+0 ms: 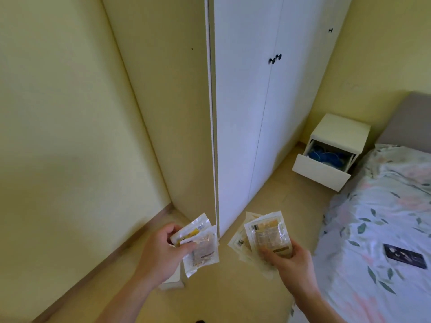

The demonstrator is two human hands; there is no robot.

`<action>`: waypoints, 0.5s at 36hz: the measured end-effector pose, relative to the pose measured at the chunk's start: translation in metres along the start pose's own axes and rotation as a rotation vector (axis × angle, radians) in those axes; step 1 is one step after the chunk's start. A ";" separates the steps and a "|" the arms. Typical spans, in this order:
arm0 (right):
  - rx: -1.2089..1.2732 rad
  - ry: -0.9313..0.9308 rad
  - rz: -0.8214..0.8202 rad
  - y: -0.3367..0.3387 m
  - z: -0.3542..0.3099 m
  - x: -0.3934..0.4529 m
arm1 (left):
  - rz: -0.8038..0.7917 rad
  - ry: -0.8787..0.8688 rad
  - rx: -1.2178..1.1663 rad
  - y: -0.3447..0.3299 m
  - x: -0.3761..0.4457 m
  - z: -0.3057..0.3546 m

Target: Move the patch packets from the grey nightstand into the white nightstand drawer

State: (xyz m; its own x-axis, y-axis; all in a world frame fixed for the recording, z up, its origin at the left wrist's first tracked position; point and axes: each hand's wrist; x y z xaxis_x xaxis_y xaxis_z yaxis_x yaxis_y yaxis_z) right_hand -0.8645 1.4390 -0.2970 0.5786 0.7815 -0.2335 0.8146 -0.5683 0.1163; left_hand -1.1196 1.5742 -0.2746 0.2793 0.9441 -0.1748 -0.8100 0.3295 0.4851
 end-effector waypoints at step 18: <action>0.180 -0.076 0.662 0.092 -0.017 0.147 | -0.559 -0.359 0.115 -0.174 0.252 0.164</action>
State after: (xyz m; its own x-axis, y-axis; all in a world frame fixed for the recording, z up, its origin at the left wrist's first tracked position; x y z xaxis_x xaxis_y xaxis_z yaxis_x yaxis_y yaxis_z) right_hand -0.7042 1.5058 -0.3040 0.9418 0.2392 -0.2362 0.2678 -0.9586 0.0972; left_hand -0.8240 1.7558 -0.2626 0.8111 0.5679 -0.1400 -0.4391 0.7493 0.4957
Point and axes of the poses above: each hand's wrist, its own x-axis towards the middle knuckle, its own y-axis out of the back of the hand, z = x × y, and after that the axes turned 1 degree about x, right-handed
